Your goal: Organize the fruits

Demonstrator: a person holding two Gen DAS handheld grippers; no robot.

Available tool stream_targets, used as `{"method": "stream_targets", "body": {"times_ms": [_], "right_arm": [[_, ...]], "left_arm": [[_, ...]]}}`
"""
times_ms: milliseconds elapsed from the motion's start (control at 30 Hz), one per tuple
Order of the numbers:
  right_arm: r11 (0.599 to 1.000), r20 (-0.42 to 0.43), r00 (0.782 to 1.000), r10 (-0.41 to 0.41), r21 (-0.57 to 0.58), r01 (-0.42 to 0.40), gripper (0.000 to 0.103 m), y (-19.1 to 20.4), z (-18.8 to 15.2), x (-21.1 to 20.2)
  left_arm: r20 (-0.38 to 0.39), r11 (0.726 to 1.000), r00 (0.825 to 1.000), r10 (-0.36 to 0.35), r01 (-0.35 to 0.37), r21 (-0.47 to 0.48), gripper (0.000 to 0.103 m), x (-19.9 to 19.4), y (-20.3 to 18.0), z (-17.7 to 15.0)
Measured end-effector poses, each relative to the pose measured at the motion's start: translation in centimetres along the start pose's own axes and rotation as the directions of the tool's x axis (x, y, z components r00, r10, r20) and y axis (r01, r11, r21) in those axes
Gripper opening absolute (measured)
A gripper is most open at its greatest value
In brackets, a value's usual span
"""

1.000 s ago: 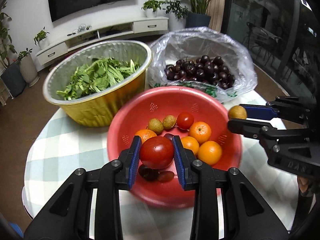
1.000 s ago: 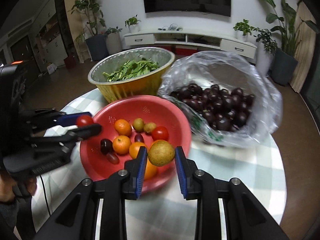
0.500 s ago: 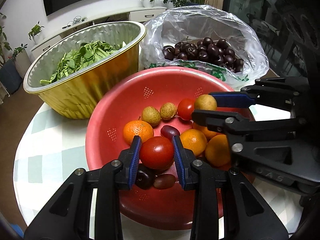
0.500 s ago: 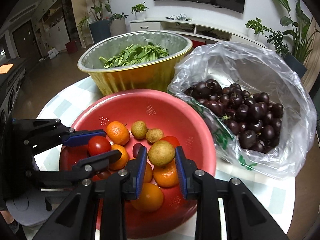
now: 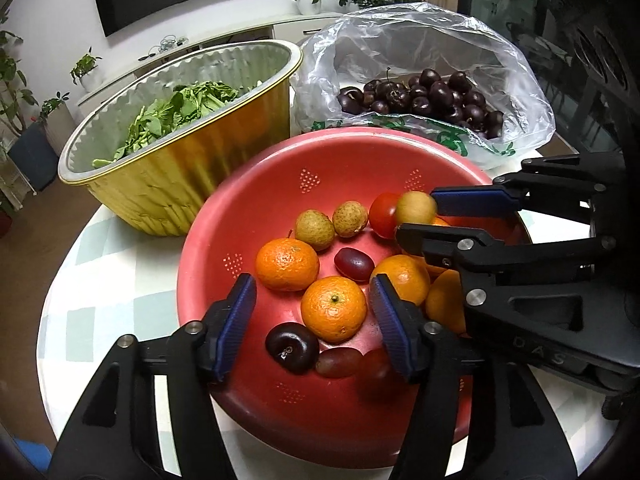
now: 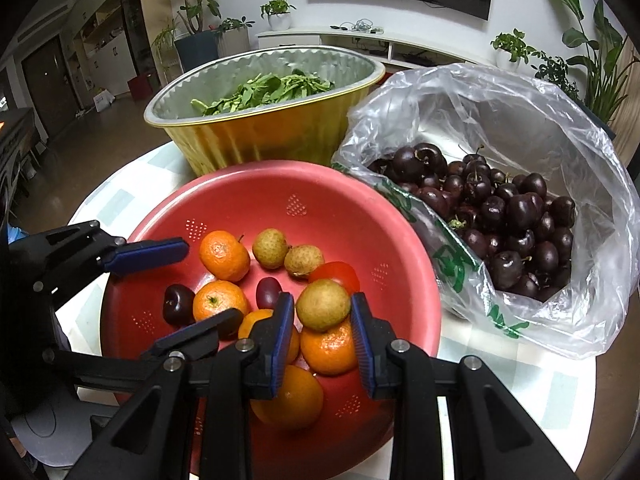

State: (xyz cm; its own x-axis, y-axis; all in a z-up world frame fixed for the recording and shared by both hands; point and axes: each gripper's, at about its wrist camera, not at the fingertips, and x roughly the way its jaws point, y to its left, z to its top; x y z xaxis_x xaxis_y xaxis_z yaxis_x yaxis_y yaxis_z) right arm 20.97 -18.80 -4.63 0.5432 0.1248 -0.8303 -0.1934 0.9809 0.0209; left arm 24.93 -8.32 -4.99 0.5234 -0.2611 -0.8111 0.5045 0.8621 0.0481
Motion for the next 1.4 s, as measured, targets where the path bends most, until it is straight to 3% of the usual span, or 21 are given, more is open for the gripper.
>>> {"method": "stream_targets", "body": {"times_ms": [233, 533, 633, 667, 800, 1033, 1233, 1400], "right_arm": [[1.000, 0.015, 1.000, -0.003, 0.009, 0.003, 0.044, -0.3, -0.3, -0.7], [0.999, 0.063, 0.998, -0.003, 0.037, 0.001, 0.050, -0.6, -1.1, -3.2], [0.999, 0.086, 0.996, -0.007, 0.054, 0.002, 0.053, -0.7, -1.4, -4.4], [0.998, 0.093, 0.996, -0.007, 0.062, 0.001, 0.056, -0.7, -1.5, -4.9], [0.994, 0.139, 0.990, -0.006, 0.107, -0.009, 0.064, -0.9, -2.4, -7.1], [0.988, 0.251, 0.968, -0.026, 0.152, -0.013, 0.078, -0.2, -5.0, -11.8], [0.984, 0.351, 0.934, -0.072, 0.179, 0.009, 0.095, 0.5, -7.4, -15.9], [0.975, 0.360, 0.927, -0.103, 0.221, 0.022, 0.097, 0.6, -9.6, -18.2]], "left_arm": [[0.015, 1.000, 1.000, 0.001, -0.001, -0.002, 0.067, -0.9, -0.4, -0.1], [0.073, 0.999, 0.997, 0.037, -0.037, -0.003, 0.078, -4.2, -1.1, -0.3], [0.104, 0.998, 0.993, 0.063, -0.062, -0.016, 0.086, -5.9, -1.2, -0.6], [0.121, 0.997, 0.990, 0.078, -0.075, -0.026, 0.091, -6.6, -1.2, -0.8], [0.185, 0.986, 0.970, 0.159, -0.149, -0.069, 0.095, -9.6, -1.3, -1.8], [0.303, 0.961, 0.912, 0.274, -0.254, -0.106, 0.098, -15.9, -2.9, -5.0], [0.277, 0.960, 0.932, 0.233, -0.174, -0.221, 0.101, -19.8, -2.0, -7.1], [0.247, 0.948, 0.933, 0.263, -0.201, -0.248, 0.101, -21.6, -2.6, -8.9]]}}
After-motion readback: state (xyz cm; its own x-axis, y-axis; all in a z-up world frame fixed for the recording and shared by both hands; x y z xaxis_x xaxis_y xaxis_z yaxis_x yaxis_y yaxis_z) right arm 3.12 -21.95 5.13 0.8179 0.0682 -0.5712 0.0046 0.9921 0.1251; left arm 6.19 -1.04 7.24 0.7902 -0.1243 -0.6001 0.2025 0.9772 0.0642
